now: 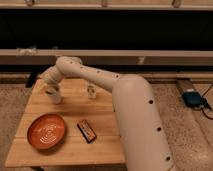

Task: Place the white sponge in the ceramic cup

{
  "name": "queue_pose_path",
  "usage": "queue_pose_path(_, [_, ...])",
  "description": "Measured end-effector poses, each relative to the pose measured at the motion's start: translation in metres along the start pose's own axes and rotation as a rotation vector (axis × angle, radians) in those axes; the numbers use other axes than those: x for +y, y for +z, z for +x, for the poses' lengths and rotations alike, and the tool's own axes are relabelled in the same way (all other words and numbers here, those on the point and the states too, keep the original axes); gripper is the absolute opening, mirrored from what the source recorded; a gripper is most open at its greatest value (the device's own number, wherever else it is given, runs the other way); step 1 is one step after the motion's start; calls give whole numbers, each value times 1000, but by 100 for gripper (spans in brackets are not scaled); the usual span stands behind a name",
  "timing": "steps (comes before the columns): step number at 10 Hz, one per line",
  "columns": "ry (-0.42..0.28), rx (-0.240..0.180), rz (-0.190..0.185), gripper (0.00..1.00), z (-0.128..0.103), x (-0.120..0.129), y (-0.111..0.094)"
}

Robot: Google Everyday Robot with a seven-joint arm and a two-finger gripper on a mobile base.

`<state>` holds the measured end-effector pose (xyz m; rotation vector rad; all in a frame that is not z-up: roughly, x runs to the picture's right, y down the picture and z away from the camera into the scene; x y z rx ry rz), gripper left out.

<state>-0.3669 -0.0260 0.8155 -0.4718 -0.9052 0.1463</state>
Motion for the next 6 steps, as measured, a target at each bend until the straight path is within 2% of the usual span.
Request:
queue_pose_path(2, [-4,-7,14,80,-2,-1,-3])
queue_pose_path(3, [-10,-24,24,80,-8,-4,-8])
queue_pose_path(6, [-12,-33,27,80,-10,-4,-10])
